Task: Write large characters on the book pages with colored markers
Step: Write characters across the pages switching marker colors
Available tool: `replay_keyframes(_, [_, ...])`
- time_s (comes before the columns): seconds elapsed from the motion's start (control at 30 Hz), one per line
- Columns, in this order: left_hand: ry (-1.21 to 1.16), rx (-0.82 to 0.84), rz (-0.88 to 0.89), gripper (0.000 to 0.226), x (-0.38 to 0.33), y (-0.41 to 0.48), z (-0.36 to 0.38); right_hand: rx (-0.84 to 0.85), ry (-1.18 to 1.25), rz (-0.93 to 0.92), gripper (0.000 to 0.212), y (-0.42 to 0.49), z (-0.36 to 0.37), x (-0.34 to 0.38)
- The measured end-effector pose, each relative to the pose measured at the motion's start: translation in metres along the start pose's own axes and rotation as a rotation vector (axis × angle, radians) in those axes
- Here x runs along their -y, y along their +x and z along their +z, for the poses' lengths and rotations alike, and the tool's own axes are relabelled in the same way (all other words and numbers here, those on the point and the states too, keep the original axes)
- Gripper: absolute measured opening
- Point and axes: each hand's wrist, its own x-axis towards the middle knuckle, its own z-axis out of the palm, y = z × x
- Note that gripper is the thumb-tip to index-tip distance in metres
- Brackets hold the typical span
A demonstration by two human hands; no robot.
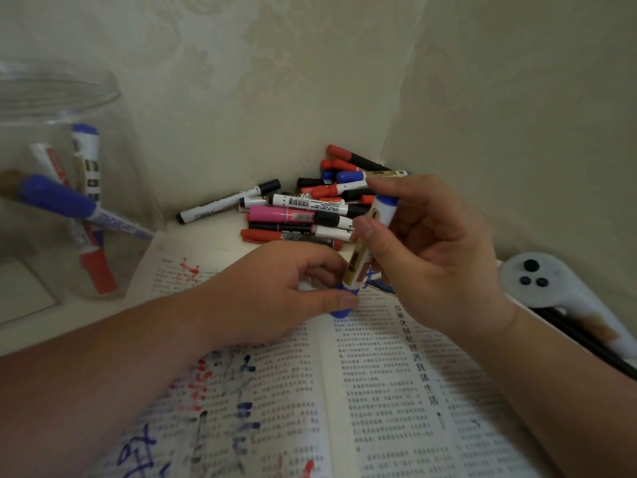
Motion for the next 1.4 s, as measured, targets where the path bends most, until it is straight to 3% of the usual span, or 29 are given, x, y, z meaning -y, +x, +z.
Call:
replay_keyframes(0.3, [0.073, -0.046, 0.021, 0.035, 0.003, 0.0, -0.001, 0.02, -0.023, -0.001, 0.037, -0.004, 0.005, 0.001])
replay_keyframes(0.5, [0.065, -0.063, 0.095, 0.03, 0.001, -0.002, 0.0, 0.266, -0.259, 0.028, 0.052, -0.001, 0.006, 0.011])
replay_keyframes(0.6, [0.109, -0.069, 0.072, 0.03, 0.003, 0.002, 0.0, 0.324, -0.33, 0.154, 0.043, 0.013, -0.015, 0.02])
replay_keyframes(0.67, [0.143, -0.088, 0.044, 0.035, 0.005, 0.003, 0.001, 0.35, -0.498, 0.347, 0.028, 0.024, -0.038, 0.029])
replay_keyframes(0.83, [0.182, -0.079, 0.026, 0.033, 0.007, 0.004, 0.002, 0.624, -0.935, 0.704, 0.014, 0.033, -0.084, 0.035])
replay_keyframes(0.93, [0.209, -0.076, 0.022, 0.022, 0.007, 0.004, 0.002, 0.694, -1.026, 0.786, 0.009, 0.031, -0.092, 0.033])
replay_keyframes(1.13, [0.203, -0.102, 0.02, 0.008, 0.009, 0.004, 0.003, 0.789, -1.124, 0.883, 0.018, 0.027, -0.098, 0.025])
replay_keyframes(1.23, [0.194, -0.1, 0.023, 0.008, 0.009, 0.003, 0.003, 0.713, -1.145, 0.884, 0.014, 0.028, -0.1, 0.02])
replay_keyframes(1.33, [0.176, -0.114, 0.031, 0.007, 0.007, 0.003, 0.003, 0.388, -1.106, 0.774, 0.006, 0.033, -0.098, 0.006])
replay_keyframes(1.4, [0.156, -0.152, 0.038, 0.009, 0.007, 0.002, 0.004, 0.264, -1.091, 0.73, 0.01, 0.035, -0.095, -0.007])
